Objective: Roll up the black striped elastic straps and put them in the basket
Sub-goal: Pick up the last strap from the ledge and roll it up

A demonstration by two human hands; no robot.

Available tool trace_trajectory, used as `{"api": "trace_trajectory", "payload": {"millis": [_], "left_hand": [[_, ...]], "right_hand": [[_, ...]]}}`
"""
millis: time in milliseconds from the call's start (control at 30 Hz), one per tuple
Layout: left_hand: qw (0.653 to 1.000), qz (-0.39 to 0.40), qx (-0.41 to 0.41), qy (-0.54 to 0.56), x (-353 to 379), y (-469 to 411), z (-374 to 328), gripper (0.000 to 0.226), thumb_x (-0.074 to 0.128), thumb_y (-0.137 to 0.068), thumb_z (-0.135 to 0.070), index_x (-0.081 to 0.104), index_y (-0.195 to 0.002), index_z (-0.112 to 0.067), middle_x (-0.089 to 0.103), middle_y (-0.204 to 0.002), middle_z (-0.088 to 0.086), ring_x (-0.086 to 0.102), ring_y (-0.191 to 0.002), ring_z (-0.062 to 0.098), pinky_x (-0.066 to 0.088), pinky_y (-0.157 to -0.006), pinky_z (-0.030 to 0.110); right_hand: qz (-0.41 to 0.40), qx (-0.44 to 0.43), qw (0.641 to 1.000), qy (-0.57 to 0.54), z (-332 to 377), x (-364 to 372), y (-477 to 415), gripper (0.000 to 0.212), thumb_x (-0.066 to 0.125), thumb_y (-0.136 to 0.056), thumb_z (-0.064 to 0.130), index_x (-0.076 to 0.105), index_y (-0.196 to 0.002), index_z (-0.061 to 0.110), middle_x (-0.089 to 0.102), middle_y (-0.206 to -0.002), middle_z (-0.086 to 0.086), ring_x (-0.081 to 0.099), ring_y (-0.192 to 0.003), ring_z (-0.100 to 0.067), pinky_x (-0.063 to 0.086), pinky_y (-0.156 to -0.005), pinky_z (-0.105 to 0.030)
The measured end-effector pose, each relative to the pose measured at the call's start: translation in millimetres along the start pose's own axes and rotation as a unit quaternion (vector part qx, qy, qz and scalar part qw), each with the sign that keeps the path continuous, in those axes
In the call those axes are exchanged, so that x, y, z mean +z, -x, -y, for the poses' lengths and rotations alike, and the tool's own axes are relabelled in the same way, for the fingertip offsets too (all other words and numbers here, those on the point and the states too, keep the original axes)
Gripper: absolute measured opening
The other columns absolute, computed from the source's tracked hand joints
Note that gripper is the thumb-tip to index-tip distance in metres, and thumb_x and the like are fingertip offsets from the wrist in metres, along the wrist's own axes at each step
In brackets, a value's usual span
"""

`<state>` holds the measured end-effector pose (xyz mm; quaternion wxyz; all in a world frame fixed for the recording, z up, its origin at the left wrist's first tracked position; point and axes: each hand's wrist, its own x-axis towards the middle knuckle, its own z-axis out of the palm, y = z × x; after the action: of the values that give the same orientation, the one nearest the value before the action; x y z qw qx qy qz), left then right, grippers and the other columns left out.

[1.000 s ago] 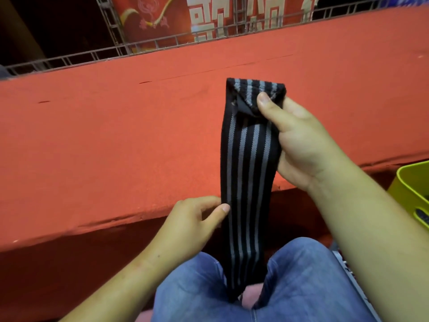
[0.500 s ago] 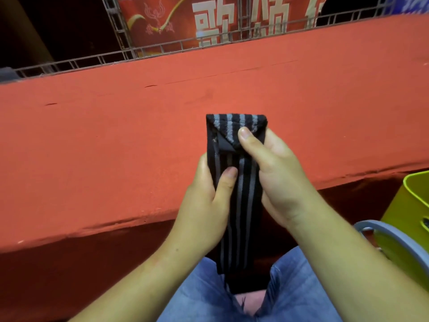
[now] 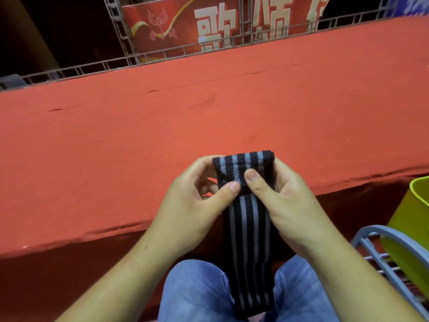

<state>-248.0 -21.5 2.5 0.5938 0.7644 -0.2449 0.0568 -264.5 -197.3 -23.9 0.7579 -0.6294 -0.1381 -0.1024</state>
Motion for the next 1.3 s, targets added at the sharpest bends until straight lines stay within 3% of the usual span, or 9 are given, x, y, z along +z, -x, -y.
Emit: {"api": "trace_trajectory", "payload": {"millis": [200,300,400,600,800,1000,1133,1200,1300], "left_hand": [[1.0,-0.009,-0.002,-0.005,5,5,3,0.027,0.077,-0.092,-0.012,0.068,-0.115,-0.024,0.075,-0.107,-0.001,0.07,-0.095,0.029,0.058,-0.087,0.048],[1.0,-0.024,0.003,-0.006,5,6,4,0.029,0.077,-0.091,-0.01,0.067,-0.115,-0.024,0.074,-0.106,-0.002,0.071,-0.093,0.026,0.06,-0.083,0.047],[0.998,-0.031,0.036,-0.048,5,9,5,0.033,0.076,-0.09,-0.004,0.068,-0.114,-0.025,0.073,-0.106,-0.008,0.07,-0.096,0.015,0.056,-0.082,0.027],[0.988,-0.014,0.107,-0.114,2,16,12,0.042,0.074,-0.087,0.008,0.075,-0.108,-0.028,0.069,-0.106,-0.009,0.069,-0.104,0.016,0.054,-0.077,0.022],[0.968,-0.025,0.168,-0.186,-1,18,15,0.055,0.076,-0.079,0.016,0.076,-0.112,-0.028,0.068,-0.112,-0.01,0.068,-0.11,0.015,0.052,-0.087,0.023],[0.99,-0.001,0.081,-0.111,0,22,16,0.057,0.061,-0.091,0.014,0.073,-0.119,-0.035,0.069,-0.122,-0.011,0.065,-0.121,0.015,0.053,-0.093,0.021],[0.985,0.054,-0.1,0.128,1,25,14,0.046,0.049,-0.099,-0.025,0.053,-0.144,-0.032,0.067,-0.137,-0.002,0.061,-0.131,0.015,0.047,-0.111,0.04],[0.984,0.088,-0.111,0.107,4,27,14,0.057,0.054,-0.096,-0.054,0.041,-0.151,-0.042,0.062,-0.143,-0.004,0.056,-0.137,0.015,0.039,-0.117,0.046],[0.991,0.09,-0.095,0.042,14,30,8,0.052,0.046,-0.1,-0.061,0.031,-0.149,-0.053,0.067,-0.129,-0.017,0.063,-0.125,0.005,0.047,-0.109,0.038]], "right_hand": [[-0.028,0.15,0.988,-0.018,-9,-5,16,0.046,0.066,-0.09,0.053,0.079,-0.11,0.014,0.081,-0.106,-0.014,0.078,-0.103,-0.032,0.057,-0.1,-0.054],[-0.028,0.203,0.979,0.012,-13,-8,24,0.06,0.066,-0.084,0.063,0.079,-0.1,0.007,0.08,-0.097,-0.02,0.078,-0.093,-0.036,0.058,-0.086,-0.048],[-0.046,0.223,0.974,0.005,-15,-8,26,0.059,0.065,-0.084,0.06,0.078,-0.098,0.004,0.08,-0.094,-0.02,0.075,-0.083,-0.029,0.056,-0.075,-0.038],[-0.064,0.237,0.968,-0.048,-6,-7,27,0.049,0.047,-0.106,0.045,0.082,-0.096,0.011,0.079,-0.106,-0.019,0.077,-0.098,-0.021,0.056,-0.089,-0.039],[0.001,0.207,0.977,-0.06,0,-5,29,0.073,0.048,-0.088,0.083,0.081,-0.113,0.023,0.079,-0.112,-0.014,0.076,-0.11,-0.025,0.057,-0.1,-0.046],[-0.006,0.14,0.99,0.024,-1,-4,31,0.035,0.071,-0.087,0.045,0.078,-0.111,0.02,0.081,-0.104,-0.004,0.077,-0.096,-0.014,0.058,-0.081,-0.026],[-0.022,0.112,0.992,0.057,-2,-4,31,0.028,0.068,-0.093,0.041,0.075,-0.113,0.023,0.081,-0.108,-0.001,0.077,-0.103,-0.017,0.059,-0.094,-0.036],[-0.024,0.094,0.993,0.065,-4,1,32,0.026,0.068,-0.092,0.042,0.074,-0.11,0.025,0.08,-0.105,0.0,0.077,-0.1,-0.015,0.06,-0.091,-0.034],[-0.027,0.085,0.994,0.065,-7,13,33,0.023,0.066,-0.089,0.051,0.07,-0.103,0.034,0.079,-0.099,0.002,0.075,-0.092,-0.01,0.059,-0.08,-0.025]]}}
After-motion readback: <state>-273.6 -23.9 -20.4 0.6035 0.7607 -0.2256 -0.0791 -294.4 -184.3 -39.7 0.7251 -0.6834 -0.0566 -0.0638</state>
